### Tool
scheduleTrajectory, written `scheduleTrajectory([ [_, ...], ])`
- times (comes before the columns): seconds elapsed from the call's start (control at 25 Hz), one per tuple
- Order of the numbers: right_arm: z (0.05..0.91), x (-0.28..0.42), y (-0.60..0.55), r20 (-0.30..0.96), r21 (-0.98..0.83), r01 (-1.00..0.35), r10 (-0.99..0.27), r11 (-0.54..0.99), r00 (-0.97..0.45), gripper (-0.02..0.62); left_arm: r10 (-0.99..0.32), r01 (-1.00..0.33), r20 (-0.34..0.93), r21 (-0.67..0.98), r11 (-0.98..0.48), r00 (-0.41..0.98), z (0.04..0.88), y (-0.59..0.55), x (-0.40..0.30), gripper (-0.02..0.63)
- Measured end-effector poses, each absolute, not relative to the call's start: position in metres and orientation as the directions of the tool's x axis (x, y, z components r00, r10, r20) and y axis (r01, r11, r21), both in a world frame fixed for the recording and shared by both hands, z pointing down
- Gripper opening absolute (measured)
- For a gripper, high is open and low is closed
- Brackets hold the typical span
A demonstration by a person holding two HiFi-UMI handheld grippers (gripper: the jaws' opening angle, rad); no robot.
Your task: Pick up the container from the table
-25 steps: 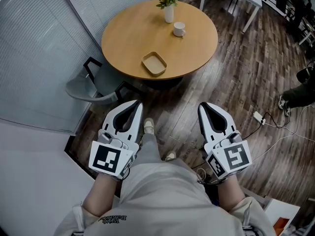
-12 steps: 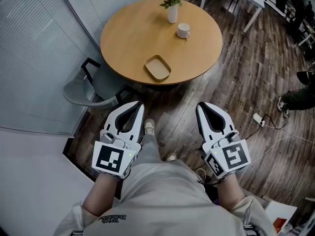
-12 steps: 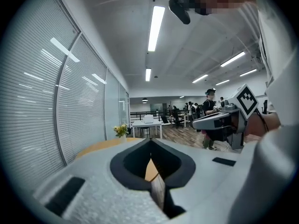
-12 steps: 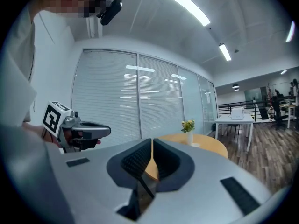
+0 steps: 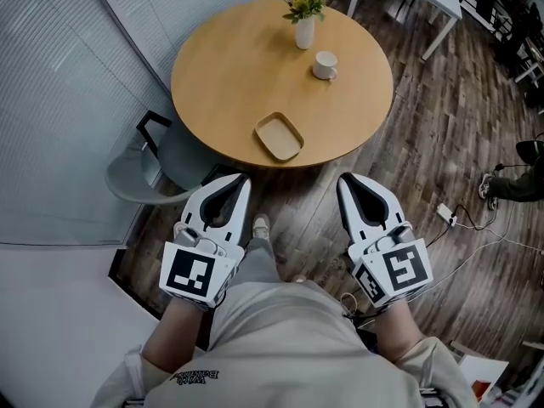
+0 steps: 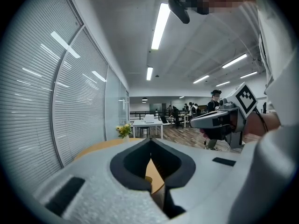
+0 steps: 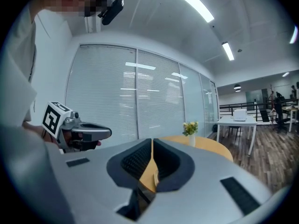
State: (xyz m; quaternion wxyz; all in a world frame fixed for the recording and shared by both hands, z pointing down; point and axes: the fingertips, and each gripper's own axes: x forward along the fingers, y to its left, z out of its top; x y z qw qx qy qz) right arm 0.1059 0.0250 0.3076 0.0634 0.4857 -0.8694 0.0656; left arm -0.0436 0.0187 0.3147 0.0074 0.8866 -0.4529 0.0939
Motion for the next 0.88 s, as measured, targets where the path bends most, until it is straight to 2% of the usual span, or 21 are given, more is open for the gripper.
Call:
scheduleTrajectory([
  [0.88,0.296,0.034,-0.110,0.207,-0.026,-0.885,-0.863,0.465,-0.460,0.034,-0.746,-0.753,0.162,-0.019,-0.657,0.646,0.313,-0.123,-0.102,0.018],
])
